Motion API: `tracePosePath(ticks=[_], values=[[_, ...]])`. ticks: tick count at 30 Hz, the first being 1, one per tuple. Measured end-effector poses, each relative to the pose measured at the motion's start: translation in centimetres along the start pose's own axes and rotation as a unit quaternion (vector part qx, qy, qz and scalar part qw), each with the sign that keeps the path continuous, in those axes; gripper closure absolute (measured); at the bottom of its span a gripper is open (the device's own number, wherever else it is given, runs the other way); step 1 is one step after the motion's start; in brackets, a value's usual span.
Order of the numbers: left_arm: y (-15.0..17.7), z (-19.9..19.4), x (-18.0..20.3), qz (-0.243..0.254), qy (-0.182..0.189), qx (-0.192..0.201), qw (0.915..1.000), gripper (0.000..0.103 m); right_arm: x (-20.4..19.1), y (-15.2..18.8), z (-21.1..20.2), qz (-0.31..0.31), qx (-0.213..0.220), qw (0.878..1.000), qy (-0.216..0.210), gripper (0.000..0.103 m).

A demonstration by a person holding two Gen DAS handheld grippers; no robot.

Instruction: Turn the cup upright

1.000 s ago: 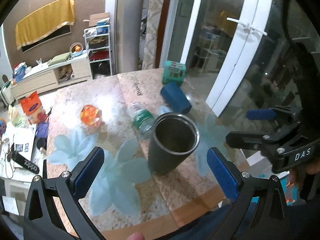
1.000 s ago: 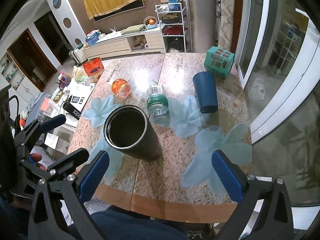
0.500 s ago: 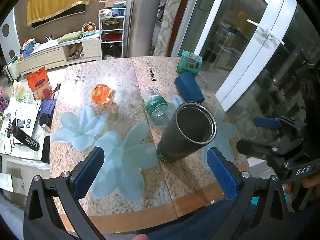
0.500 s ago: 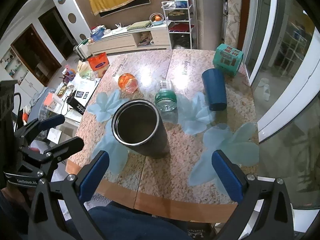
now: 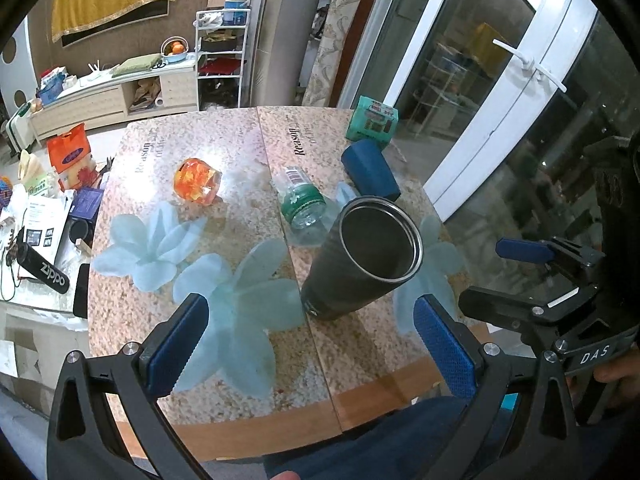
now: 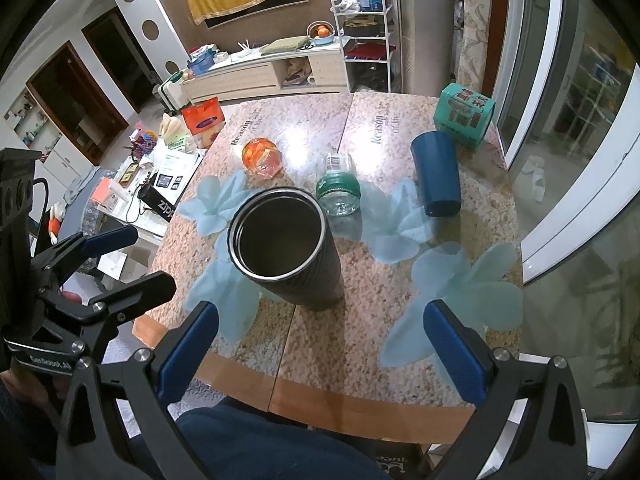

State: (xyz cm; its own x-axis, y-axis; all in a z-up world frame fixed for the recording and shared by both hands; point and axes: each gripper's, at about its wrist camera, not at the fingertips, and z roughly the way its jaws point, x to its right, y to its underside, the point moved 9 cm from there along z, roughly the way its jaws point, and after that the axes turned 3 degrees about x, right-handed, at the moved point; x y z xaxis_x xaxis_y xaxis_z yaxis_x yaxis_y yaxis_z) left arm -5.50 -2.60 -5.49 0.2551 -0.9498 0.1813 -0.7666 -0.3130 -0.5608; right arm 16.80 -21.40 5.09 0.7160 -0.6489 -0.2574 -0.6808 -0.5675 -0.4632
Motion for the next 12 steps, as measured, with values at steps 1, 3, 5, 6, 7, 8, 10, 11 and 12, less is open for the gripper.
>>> tracePosePath(ticks=[1,3,5,6,7,8,10,11,12], values=[[0.01,0.00,-0.02,0.001,-0.002,0.001,1.0000,0.000,-0.02,0.02,-0.01,0.000,0.000,1.000,0.000,0.000],[0.01,0.02,-0.04,0.001,-0.002,0.000,1.0000,0.000,-0.05,0.03,-0.03,-0.001,0.000,1.000,-0.001,0.000],[-0.04,0.05,0.03,0.000,0.000,0.000,1.0000,0.000,-0.07,0.02,-0.06,-0.002,0.001,1.000,-0.002,0.000],[-0.03,0.05,0.08,0.001,0.000,0.000,1.0000,0.000,-0.08,0.04,-0.02,-0.001,0.000,1.000,-0.001,0.000],[-0.01,0.08,0.11,0.001,0.000,0.000,1.0000,0.000,-0.08,0.05,-0.05,0.000,0.000,1.000,-0.002,0.000],[0.01,0.09,0.13,0.001,0.001,-0.001,1.0000,0.000,-0.10,0.04,-0.04,0.000,0.000,1.000,-0.002,0.000],[0.03,0.09,0.24,0.001,0.003,-0.001,1.0000,0.000,-0.13,0.02,-0.10,-0.001,0.000,1.000,-0.002,0.000],[0.06,0.04,0.36,0.001,0.005,0.001,1.0000,0.000,-0.11,-0.01,-0.11,-0.001,0.001,1.000,-0.003,0.000],[0.06,0.01,0.41,0.001,0.005,0.002,1.0000,0.000,-0.09,0.02,-0.05,-0.001,0.001,1.000,-0.002,0.000]])
